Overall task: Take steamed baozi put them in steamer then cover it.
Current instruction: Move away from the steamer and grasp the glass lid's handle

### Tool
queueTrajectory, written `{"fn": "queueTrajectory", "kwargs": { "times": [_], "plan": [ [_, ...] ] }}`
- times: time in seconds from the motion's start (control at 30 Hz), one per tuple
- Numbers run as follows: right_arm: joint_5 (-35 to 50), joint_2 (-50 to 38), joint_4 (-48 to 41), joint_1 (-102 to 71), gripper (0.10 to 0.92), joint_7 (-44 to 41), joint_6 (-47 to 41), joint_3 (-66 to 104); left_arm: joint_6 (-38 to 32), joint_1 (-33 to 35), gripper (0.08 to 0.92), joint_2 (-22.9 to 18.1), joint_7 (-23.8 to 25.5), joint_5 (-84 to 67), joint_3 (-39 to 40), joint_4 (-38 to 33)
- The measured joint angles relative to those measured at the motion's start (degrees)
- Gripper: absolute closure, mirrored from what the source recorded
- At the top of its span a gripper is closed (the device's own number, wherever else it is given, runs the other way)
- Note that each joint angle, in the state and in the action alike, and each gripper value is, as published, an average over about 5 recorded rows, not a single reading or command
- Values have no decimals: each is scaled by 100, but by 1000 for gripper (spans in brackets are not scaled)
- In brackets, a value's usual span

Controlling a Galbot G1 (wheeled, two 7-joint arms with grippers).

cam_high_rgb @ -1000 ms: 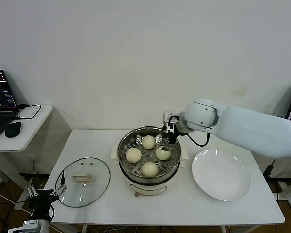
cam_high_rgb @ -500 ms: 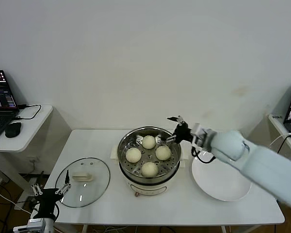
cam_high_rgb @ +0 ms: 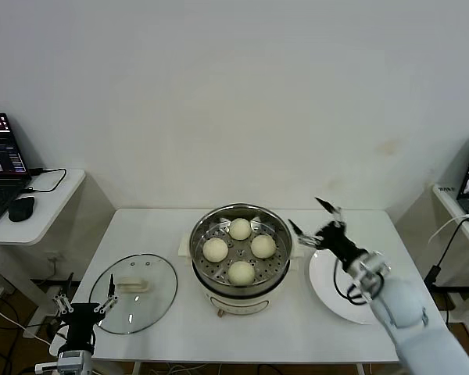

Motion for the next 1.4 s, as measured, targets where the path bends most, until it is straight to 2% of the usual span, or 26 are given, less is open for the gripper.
{"fn": "queueTrajectory", "kwargs": {
  "times": [0.3, 0.67, 1.0, 1.4],
  "plan": [
    [-445, 1338, 230, -1451, 203, 19, 375, 1616, -238, 91, 177, 414, 119, 1787, -190, 336],
    [-714, 2183, 273, -2042, 203, 215, 621, 2387, -387, 243, 177, 842, 249, 4086, -402, 668],
    [-839, 2555, 321, -2311, 203, 308, 686, 2722, -454, -251, 177, 1115, 201, 5306, -86, 1229],
    [-944, 2811, 326, -2517, 203, 344, 793, 2937, -429, -1044, 177, 1321, 211, 5884, 451, 1928]
  ]
}}
